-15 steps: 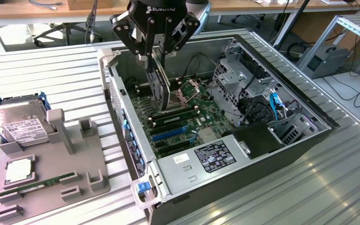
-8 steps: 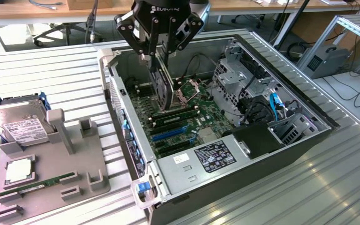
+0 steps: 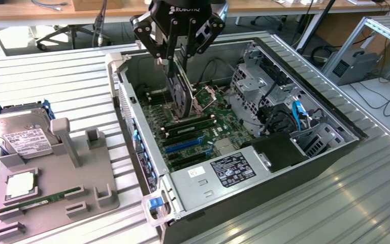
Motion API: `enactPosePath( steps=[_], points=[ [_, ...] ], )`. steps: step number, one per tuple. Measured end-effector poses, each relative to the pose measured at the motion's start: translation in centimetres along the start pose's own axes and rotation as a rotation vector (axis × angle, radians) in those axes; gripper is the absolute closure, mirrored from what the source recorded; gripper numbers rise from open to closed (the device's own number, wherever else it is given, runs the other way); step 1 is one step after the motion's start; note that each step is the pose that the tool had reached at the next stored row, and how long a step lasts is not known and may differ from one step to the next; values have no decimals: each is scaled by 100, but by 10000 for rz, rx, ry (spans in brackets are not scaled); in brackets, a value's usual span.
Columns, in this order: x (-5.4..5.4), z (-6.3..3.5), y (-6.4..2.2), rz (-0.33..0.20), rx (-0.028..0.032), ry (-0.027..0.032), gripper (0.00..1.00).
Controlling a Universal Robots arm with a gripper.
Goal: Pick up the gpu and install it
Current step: 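Pick up the gpu and move the gpu toward the slot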
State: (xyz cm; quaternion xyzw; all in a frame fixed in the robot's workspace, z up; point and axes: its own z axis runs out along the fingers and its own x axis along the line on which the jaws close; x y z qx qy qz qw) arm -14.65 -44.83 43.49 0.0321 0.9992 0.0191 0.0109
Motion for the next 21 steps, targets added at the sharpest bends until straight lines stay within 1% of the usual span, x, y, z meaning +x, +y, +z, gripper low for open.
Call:
enactPosePath(
  steps=[21],
  points=[
    [-181,4,11,0,0,0,73]
  ],
)
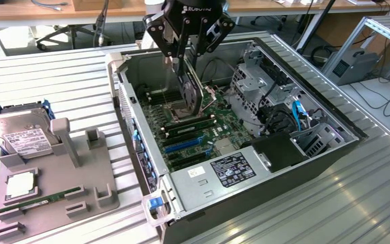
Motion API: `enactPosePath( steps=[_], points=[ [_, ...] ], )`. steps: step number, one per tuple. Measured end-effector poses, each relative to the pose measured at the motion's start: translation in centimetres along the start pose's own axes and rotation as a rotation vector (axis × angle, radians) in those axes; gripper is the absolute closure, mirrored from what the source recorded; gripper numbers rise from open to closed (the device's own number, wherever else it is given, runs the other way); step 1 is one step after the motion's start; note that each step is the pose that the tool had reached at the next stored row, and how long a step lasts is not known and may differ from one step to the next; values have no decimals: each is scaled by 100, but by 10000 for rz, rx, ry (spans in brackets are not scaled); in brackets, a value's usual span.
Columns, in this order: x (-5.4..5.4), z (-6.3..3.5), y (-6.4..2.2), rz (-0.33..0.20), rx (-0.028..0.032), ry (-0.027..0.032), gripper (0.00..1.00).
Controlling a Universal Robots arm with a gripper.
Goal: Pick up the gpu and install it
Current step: 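Pick up the gpu and move the gpu toward the slot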
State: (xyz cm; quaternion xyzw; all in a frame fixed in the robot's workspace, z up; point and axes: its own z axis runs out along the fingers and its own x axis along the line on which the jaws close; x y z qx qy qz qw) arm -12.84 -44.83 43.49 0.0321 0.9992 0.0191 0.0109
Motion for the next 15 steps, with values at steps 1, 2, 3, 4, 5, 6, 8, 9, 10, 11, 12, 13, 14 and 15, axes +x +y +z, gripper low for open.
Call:
enactPosePath(
  steps=[1,2,3,4,5,6,8,9,10,11,12,13,14,15],
  points=[
    [-7,0,1,0,0,1,73],
    [-15,0,1,0,0,1,73],
    [-21,0,1,0,0,0,73],
    [-36,1,2,1,0,0,73],
    [-46,1,3,0,0,0,73],
    [-53,1,3,0,0,0,73],
    [-70,2,5,0,0,0,73],
    [-78,1,5,0,1,0,73],
    [-85,2,5,0,0,0,73],
    [-93,2,6,0,-1,0,73],
    [-100,2,7,0,0,0,73],
    [-107,2,7,0,0,0,73],
    [-115,3,7,0,0,0,73],
    [-122,3,8,0,0,0,73]
  ],
)
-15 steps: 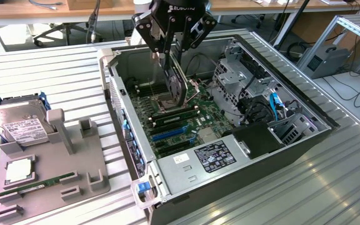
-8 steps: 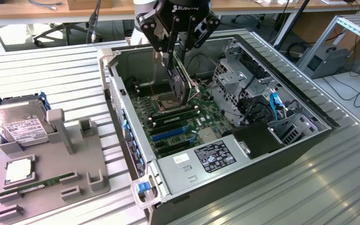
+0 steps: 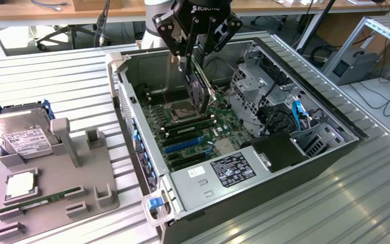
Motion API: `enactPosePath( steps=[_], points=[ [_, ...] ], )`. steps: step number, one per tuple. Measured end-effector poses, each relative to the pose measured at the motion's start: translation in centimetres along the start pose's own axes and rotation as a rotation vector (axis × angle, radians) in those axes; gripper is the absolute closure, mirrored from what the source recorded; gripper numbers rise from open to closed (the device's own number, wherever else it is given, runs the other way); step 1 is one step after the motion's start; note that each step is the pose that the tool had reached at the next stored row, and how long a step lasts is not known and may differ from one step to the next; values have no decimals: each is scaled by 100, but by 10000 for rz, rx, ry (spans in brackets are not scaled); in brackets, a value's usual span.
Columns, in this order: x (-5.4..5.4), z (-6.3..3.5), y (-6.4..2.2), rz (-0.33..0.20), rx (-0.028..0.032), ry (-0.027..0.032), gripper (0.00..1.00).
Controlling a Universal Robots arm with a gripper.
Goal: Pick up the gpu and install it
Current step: 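Pick up the gpu and move the gpu toward the slot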
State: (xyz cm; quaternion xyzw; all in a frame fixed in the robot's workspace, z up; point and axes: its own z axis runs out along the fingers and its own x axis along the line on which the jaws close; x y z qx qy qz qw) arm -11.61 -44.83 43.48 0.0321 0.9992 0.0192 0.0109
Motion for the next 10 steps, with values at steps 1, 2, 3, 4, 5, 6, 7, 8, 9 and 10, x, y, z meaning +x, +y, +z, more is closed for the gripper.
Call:
enactPosePath(
  steps=[1,2,3,4,5,6,7,8,9,10],
  points=[
    [-7,0,0,0,0,0,73],
    [-15,0,1,-1,0,0,73],
    [-22,0,2,0,1,0,73],
    [-29,1,2,0,1,0,73],
    [-37,1,2,0,1,0,73],
    [-45,1,3,0,1,0,73],
    [-53,1,3,0,0,0,73],
    [-60,1,4,0,0,0,73],
    [-68,1,4,0,1,0,73],
    [-76,2,5,0,0,0,73]
  ],
)
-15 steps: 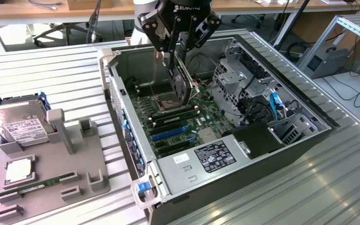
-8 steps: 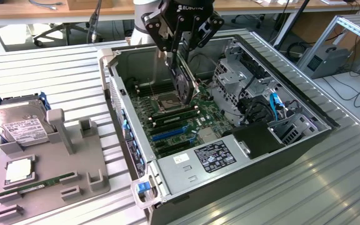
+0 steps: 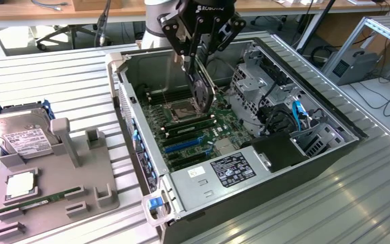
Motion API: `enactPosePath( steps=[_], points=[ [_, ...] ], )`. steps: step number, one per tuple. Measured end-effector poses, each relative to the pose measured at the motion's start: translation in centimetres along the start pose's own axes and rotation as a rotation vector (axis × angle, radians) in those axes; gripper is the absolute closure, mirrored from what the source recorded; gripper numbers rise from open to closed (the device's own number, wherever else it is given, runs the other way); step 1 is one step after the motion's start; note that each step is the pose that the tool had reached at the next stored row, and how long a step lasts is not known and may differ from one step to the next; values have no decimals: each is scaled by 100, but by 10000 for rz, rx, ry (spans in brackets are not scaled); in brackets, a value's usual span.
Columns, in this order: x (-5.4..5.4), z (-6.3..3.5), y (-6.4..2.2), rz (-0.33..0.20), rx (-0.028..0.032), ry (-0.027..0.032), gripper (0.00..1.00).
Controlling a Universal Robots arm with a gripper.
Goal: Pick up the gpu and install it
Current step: 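Pick up the gpu and move the gpu toward the slot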
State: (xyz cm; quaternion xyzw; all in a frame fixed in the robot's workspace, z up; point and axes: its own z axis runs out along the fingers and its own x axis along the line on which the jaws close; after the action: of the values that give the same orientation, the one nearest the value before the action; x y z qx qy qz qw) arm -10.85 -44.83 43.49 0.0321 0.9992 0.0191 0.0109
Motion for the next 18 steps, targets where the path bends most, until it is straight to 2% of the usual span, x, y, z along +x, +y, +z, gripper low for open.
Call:
enactPosePath(
  steps=[18],
  points=[
    [-173,4,11,0,0,0,73]
  ],
)
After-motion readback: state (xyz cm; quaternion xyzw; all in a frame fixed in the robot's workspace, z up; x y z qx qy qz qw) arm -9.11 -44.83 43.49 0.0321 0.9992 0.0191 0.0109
